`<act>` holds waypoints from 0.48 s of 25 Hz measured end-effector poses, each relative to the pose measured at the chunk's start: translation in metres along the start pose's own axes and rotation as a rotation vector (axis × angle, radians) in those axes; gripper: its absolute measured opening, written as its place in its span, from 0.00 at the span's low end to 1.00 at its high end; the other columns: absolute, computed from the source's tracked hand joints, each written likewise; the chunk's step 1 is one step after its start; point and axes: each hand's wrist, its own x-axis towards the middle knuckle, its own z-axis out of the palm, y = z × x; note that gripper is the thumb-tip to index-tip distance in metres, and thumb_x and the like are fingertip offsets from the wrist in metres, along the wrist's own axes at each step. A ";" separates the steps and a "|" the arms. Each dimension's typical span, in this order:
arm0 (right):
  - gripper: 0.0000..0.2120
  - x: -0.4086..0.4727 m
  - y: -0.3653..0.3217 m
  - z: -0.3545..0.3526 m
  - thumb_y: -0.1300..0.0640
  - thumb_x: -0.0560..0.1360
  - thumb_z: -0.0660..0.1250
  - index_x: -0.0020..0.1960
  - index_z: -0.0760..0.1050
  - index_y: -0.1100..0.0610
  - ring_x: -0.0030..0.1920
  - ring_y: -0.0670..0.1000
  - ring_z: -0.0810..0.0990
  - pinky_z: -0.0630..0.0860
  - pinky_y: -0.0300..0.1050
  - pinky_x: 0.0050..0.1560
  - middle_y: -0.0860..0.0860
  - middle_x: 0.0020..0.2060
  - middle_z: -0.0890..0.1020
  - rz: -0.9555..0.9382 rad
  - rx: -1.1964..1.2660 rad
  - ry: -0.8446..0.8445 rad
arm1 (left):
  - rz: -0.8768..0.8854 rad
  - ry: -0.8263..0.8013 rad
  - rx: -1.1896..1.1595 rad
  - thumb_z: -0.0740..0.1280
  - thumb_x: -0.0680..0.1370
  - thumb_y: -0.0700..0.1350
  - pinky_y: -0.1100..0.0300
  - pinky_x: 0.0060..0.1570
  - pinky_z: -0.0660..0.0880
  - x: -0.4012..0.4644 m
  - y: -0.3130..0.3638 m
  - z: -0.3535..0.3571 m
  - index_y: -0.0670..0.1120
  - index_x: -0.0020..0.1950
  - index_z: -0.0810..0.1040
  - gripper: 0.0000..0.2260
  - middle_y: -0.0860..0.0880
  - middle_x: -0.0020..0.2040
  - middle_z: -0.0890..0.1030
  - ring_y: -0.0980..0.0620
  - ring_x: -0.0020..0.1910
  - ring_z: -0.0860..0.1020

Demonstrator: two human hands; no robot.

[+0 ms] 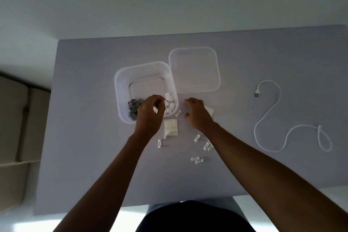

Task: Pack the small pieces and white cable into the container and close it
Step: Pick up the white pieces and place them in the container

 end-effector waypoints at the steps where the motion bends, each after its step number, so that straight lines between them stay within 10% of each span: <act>1: 0.26 -0.003 -0.003 0.004 0.64 0.72 0.67 0.70 0.69 0.62 0.68 0.60 0.67 0.72 0.53 0.64 0.59 0.67 0.72 -0.036 -0.002 0.011 | 0.041 -0.024 0.007 0.65 0.78 0.40 0.69 0.38 0.73 -0.008 -0.002 0.001 0.44 0.48 0.79 0.03 0.52 0.40 0.80 0.58 0.37 0.77; 12: 0.23 -0.037 -0.016 0.034 0.66 0.72 0.68 0.65 0.73 0.54 0.60 0.57 0.72 0.78 0.52 0.52 0.55 0.58 0.77 -0.119 -0.005 0.111 | -0.014 -0.305 0.421 0.74 0.72 0.44 0.48 0.42 0.79 -0.089 -0.066 0.049 0.43 0.58 0.79 0.15 0.42 0.53 0.79 0.42 0.51 0.76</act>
